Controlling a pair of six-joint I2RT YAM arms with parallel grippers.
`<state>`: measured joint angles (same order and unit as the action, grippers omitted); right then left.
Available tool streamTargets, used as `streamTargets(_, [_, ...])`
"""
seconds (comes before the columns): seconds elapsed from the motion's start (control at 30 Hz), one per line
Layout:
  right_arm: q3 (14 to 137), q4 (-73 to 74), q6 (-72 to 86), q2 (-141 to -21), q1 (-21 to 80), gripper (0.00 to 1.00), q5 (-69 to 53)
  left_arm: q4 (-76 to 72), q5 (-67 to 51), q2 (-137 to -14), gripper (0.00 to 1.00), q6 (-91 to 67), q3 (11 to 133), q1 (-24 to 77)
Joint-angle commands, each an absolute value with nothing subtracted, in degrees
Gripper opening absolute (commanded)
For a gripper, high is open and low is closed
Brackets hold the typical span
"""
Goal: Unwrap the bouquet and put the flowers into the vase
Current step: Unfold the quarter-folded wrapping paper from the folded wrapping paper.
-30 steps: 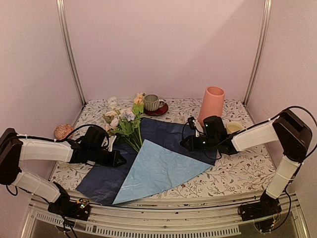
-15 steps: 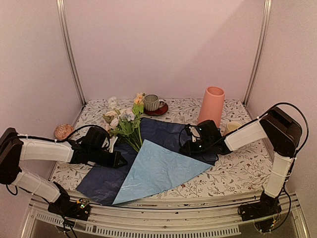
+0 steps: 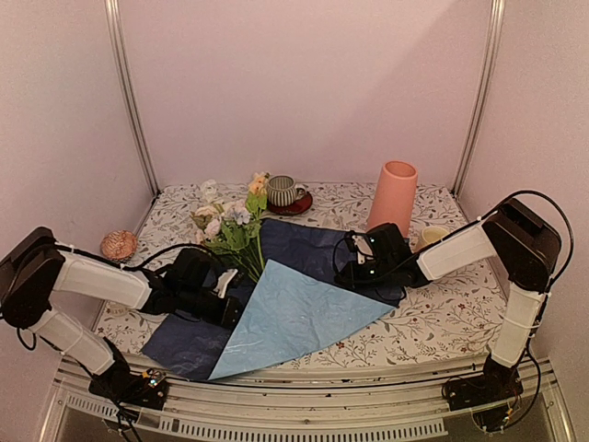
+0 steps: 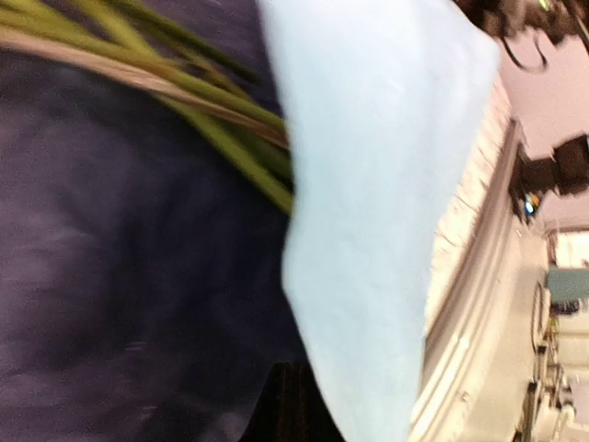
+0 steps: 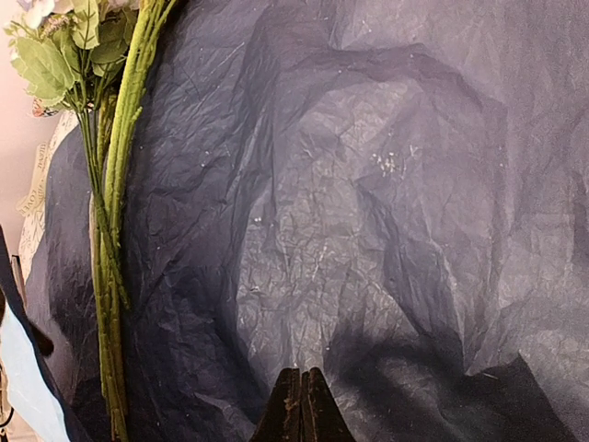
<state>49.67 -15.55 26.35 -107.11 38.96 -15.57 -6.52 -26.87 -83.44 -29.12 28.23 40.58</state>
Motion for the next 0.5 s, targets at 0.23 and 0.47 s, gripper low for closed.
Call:
streamTargets(0.23, [50.6, -15.1, 26.0, -105.8, 39.2, 0.02, -15.9, -7.9, -42.0, -80.9, 0.02, -25.3, 34.4, 50.9])
streamTargets(0.47, [50.3, -15.3, 26.2, -105.3, 39.2, 0.02, -16.6, -2.6, -44.6, -81.8, 0.02, -22.9, 37.4, 58.8])
